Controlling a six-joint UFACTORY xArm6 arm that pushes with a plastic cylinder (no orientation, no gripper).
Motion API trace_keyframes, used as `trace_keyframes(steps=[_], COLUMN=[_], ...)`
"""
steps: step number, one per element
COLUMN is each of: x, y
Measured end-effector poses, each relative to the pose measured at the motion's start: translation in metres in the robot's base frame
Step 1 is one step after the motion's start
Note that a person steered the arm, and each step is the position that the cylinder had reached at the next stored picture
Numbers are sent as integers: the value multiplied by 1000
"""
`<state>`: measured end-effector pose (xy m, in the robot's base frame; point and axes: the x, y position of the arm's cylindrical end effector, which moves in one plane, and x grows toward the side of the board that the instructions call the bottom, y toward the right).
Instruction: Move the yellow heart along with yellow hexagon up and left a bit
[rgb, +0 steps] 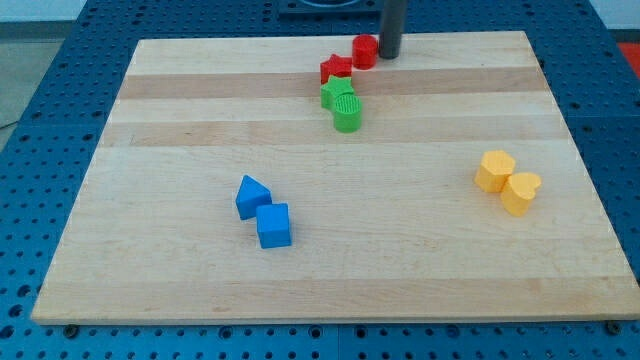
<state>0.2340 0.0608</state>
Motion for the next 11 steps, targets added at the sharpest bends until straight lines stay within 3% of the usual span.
trace_keyframes(steps=[1,2,3,4,6,7,8,10,11], x=[0,-7,-21,14,203,279,302,255,250], y=[-31,-15,21,100,255,273,223,107,101])
